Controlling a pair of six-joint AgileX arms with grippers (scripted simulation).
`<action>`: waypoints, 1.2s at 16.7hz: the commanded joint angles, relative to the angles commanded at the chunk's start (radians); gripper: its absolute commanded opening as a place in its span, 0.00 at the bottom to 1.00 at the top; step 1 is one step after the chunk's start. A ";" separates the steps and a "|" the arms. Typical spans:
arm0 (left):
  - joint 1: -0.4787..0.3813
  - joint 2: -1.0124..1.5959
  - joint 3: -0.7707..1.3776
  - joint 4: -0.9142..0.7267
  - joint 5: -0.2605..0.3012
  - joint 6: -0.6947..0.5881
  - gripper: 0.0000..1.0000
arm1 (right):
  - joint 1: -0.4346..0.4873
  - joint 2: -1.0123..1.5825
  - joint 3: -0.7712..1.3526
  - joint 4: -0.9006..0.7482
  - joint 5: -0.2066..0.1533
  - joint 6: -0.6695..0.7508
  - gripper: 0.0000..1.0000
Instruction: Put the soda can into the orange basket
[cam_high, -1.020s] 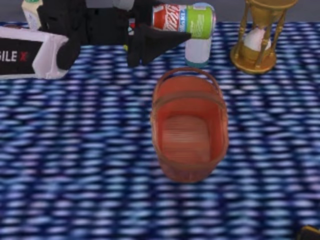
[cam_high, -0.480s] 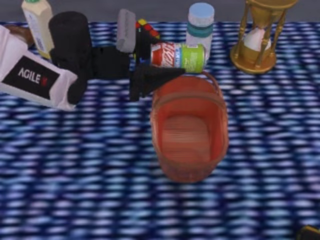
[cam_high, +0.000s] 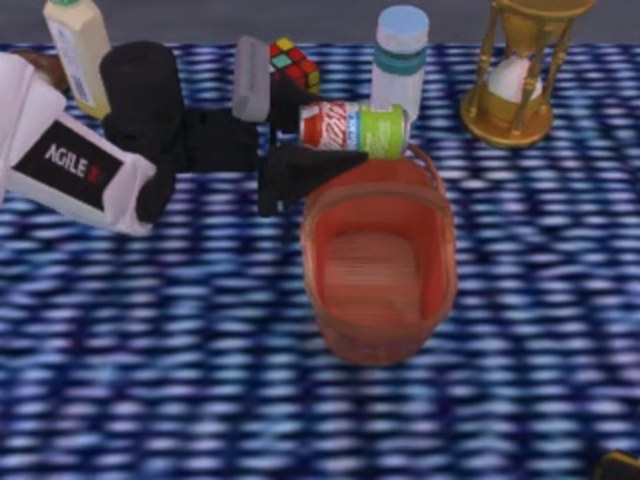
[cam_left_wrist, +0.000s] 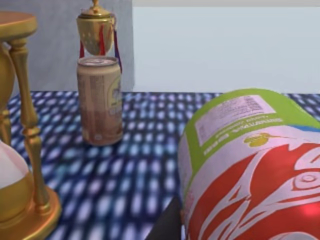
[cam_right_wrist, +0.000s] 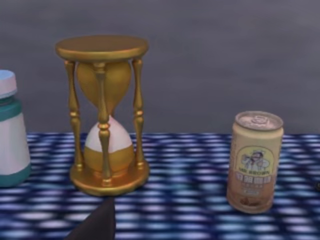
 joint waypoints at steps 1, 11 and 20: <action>0.000 0.000 0.000 0.000 0.000 0.000 0.23 | 0.000 0.000 0.000 0.000 0.000 0.000 1.00; 0.000 0.000 0.000 0.000 0.000 0.000 0.98 | 0.000 0.000 0.000 0.000 0.000 0.000 1.00; -0.004 -0.001 0.000 0.000 -0.001 0.000 1.00 | 0.000 0.000 0.000 0.000 0.000 0.000 1.00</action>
